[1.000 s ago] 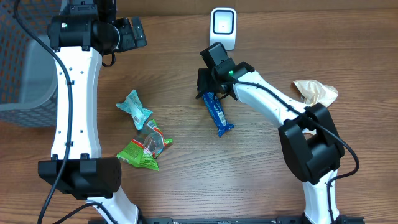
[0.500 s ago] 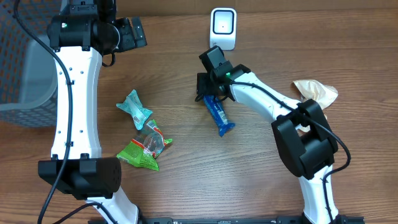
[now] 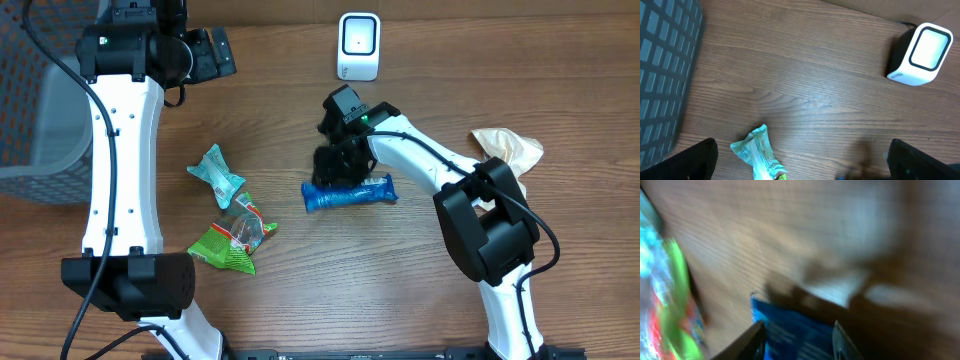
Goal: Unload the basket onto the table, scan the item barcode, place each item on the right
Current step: 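Lower the blue bar back down onto the table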
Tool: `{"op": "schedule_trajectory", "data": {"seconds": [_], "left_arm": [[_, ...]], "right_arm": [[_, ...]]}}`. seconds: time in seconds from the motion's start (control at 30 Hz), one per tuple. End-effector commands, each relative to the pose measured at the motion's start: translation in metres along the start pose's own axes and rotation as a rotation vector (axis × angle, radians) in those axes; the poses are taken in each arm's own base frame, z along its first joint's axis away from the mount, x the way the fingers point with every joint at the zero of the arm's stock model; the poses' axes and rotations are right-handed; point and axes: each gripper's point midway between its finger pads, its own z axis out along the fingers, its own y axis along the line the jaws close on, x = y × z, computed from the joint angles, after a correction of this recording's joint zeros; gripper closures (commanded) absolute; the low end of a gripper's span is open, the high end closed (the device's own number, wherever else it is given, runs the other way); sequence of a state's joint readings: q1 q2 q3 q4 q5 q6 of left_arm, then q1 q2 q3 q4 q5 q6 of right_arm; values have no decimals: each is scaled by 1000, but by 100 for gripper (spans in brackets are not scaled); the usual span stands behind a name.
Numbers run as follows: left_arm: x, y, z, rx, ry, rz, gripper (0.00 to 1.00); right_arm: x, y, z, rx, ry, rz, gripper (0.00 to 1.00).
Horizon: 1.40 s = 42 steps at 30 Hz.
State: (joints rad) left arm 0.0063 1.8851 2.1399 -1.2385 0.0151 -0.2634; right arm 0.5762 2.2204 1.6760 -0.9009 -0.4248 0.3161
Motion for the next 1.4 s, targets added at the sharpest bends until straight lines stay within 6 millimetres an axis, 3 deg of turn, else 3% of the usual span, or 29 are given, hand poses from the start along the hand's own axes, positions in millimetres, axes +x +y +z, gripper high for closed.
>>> {"op": "schedule_trajectory", "data": {"seconds": [0.0,0.13,0.23,0.3,0.33,0.37,0.57,0.77,0.97,1.23,1.37], "left_arm": [[-4,-5,-1,14,-9,-8,0],[-4,-5,-1,14,-9,-8,0],[-4,-5,-1,14,-9,-8,0],[-4,-5,-1,14,-9,-8,0],[-4,-5,-1,14,-9,-8,0],[-4,-5,-1,14,-9,-8,0],[-4,-5,-1,14,-9,-8,0],[-4,-5,-1,14,-9,-8,0],[-4,-5,-1,14,-9,-8,0],[-4,-5,-1,14,-9,-8,0],[-4,-5,-1,14,-9,-8,0]], "right_arm": [[5,13,-38,-7,-1,-93,53],[6,13,-81,31,-37,-59,50],[3,5,-115,67,-110,96,48],[4,-10,-133,119,-151,229,47],[8,-28,-141,195,-167,317,46],[12,-37,-141,236,-162,350,44],[41,-60,-109,279,-71,475,42],[60,-43,-62,129,15,525,42],[74,-30,-32,113,24,549,44],[106,-31,-7,199,57,590,45],[108,-34,-3,200,55,585,49]]}}
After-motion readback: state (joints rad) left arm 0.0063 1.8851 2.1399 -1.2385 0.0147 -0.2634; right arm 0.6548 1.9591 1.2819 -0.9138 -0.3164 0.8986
